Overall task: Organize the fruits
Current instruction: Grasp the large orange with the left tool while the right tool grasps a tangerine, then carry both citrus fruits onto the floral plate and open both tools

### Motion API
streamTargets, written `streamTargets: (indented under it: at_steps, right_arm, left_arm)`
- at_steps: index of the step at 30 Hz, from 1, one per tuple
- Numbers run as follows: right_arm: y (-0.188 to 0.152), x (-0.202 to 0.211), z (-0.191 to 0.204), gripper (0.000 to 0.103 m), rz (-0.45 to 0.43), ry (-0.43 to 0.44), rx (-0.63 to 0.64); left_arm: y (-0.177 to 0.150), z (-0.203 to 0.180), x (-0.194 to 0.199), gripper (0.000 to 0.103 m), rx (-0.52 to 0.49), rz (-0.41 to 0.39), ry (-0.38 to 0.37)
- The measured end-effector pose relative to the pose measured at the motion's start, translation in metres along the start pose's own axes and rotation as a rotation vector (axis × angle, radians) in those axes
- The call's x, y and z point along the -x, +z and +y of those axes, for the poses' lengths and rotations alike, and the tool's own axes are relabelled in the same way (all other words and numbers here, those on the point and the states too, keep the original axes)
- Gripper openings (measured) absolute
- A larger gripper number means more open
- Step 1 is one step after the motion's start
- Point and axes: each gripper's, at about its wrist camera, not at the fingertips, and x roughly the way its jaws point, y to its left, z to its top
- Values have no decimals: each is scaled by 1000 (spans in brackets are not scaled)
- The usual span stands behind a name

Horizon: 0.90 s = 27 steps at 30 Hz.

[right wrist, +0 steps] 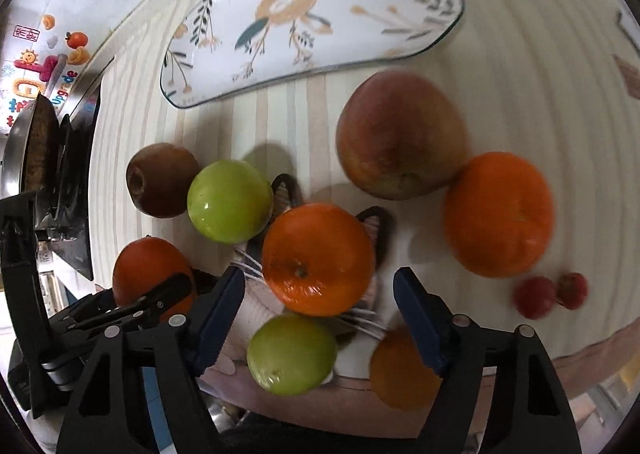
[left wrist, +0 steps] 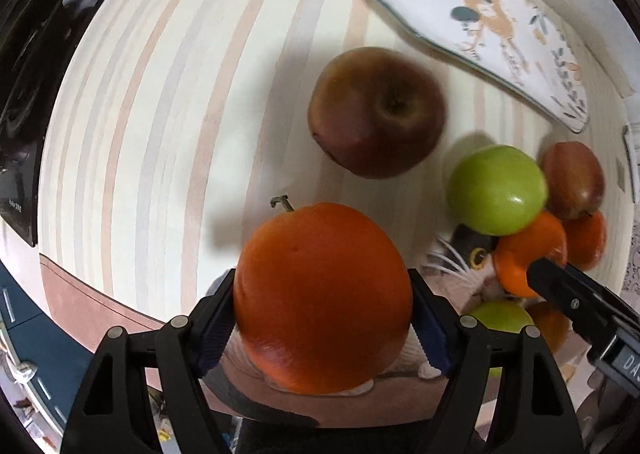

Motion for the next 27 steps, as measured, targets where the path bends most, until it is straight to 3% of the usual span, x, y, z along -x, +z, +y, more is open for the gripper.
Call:
streamTargets:
  at_steps: [5, 11, 17, 27]
  right_arm:
    - [4, -11, 4, 74, 10, -10, 23]
    - [5, -21, 9, 68, 11, -24, 44]
    - [6, -20, 11, 66, -18, -35, 69]
    - [-3, 11, 14, 66, -50, 16, 91]
  left_arm:
    - [8, 5, -22, 76, 42, 43, -16]
    - [12, 7, -20, 75, 61, 13, -11]
    - [-11, -15, -16, 74, 66, 9, -12]
    - [-34, -27, 34, 74, 53, -19, -90]
